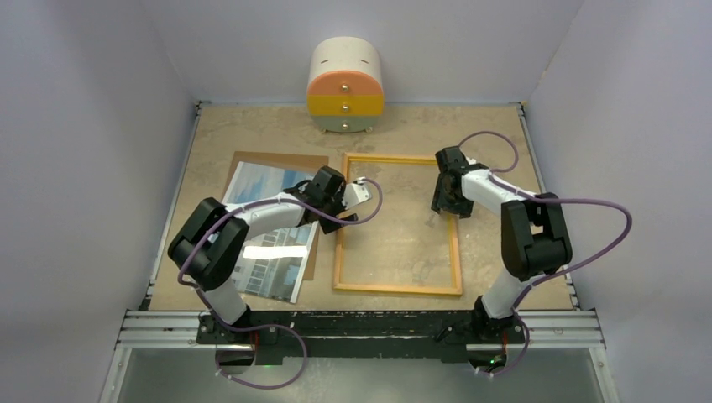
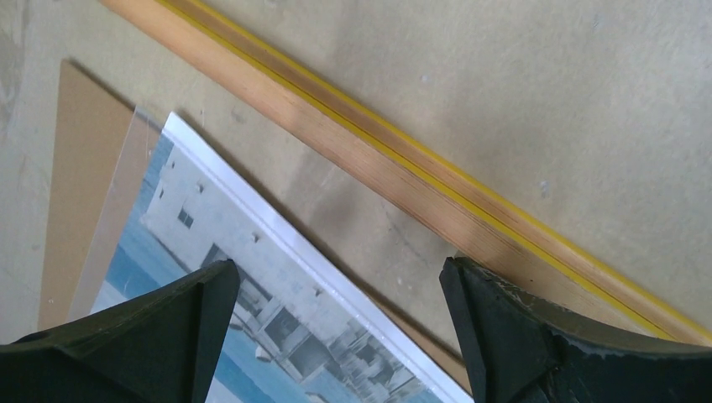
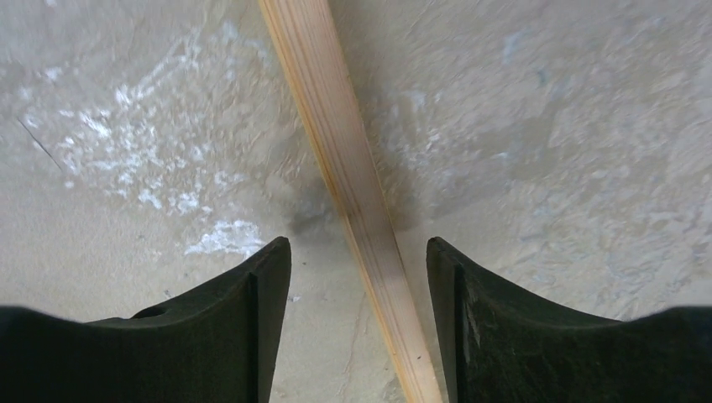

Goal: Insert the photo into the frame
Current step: Turn over the photo frame at the center of the board, then pick up the photo frame item at the center of the board.

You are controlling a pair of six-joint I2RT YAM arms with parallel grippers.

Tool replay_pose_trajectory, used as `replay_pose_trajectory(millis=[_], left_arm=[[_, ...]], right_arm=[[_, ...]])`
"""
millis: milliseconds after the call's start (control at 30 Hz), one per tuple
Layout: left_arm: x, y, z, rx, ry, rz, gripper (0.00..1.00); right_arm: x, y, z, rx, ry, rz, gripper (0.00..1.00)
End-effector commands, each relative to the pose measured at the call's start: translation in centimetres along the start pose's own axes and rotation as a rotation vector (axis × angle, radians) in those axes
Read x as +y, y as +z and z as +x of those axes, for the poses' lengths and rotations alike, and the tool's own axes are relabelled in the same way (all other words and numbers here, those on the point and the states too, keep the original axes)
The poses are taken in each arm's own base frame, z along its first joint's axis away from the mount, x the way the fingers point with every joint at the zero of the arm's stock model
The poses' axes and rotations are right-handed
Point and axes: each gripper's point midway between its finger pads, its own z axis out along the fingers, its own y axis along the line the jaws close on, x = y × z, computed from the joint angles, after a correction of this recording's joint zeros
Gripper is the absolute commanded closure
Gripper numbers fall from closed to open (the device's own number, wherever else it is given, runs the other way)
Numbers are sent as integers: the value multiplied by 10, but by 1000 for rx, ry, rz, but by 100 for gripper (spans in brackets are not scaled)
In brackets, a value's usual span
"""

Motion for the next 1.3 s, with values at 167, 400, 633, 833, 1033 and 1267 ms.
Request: replay_pose_trajectory(millis=[167, 400, 633, 833, 1033, 1267], left_arm=[[28, -7, -35, -41, -99, -4, 0], [130, -69, -29, -138, -350, -9, 0], [219, -115, 81, -56, -541, -172, 3], [233, -126, 199, 83, -704, -248, 17], [206, -119, 264, 254, -693, -353, 20], [179, -106, 288, 324, -688, -362, 20]], right_arm=[[13, -68, -56, -196, 101, -135, 32], [127, -136, -64, -280, -42, -443, 26], [269, -173, -45, -225, -180, -740, 23], [340, -146, -28, -125, -223, -803, 24], [369, -108, -16, -76, -220, -775, 29], [383, -82, -8, -35, -218, -764, 32]])
